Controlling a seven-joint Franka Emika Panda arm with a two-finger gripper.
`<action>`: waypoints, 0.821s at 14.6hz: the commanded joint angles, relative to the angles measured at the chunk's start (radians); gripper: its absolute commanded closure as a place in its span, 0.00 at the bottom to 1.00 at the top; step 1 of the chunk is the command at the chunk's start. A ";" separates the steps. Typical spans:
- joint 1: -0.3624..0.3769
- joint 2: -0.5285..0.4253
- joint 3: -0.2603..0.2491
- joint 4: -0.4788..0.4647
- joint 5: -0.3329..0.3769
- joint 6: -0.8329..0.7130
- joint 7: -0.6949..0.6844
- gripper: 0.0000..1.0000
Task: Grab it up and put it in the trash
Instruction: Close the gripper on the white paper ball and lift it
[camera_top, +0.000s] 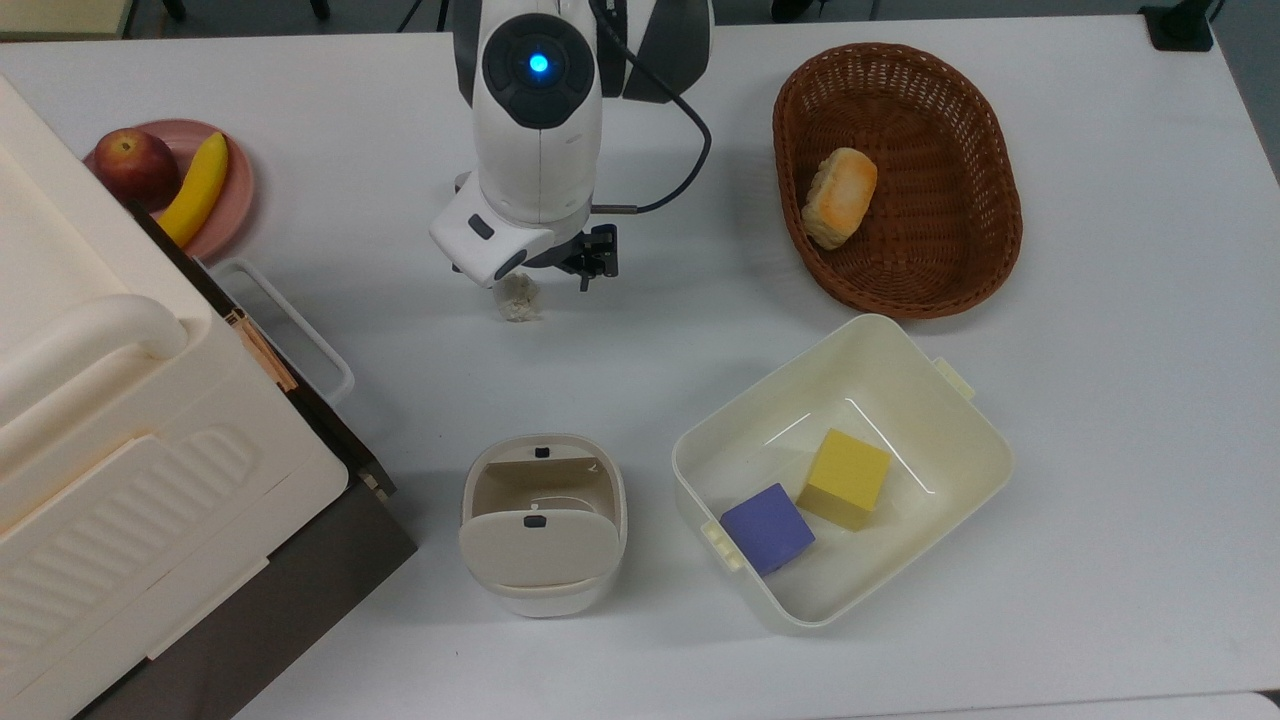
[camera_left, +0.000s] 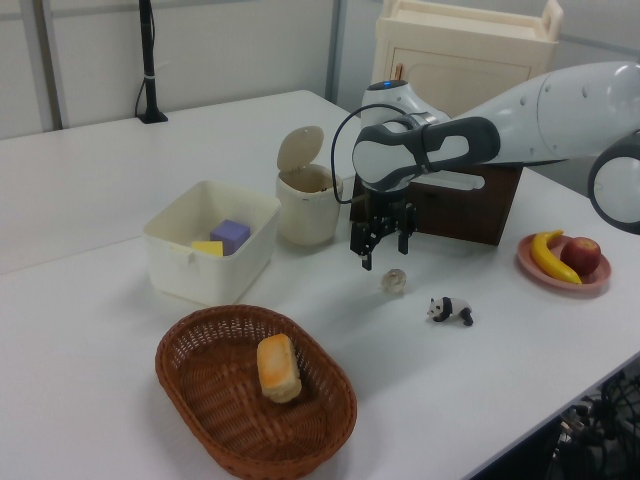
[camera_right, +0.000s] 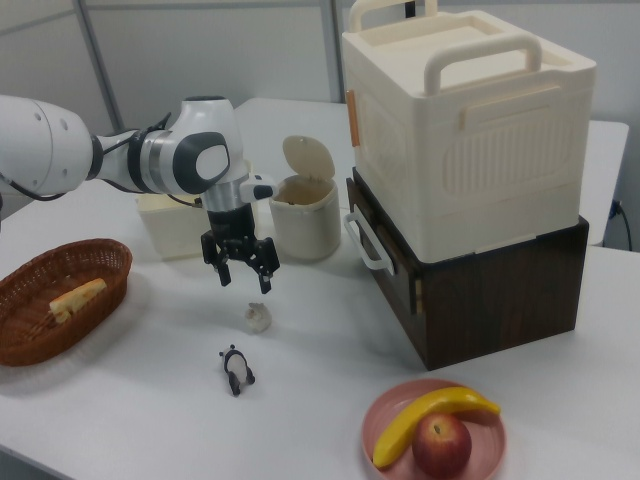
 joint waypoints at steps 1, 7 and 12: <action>-0.003 -0.004 -0.005 -0.041 -0.037 0.024 0.017 0.00; -0.009 0.003 -0.005 -0.065 -0.047 0.056 0.017 0.00; -0.009 0.038 -0.005 -0.064 -0.074 0.061 0.017 0.00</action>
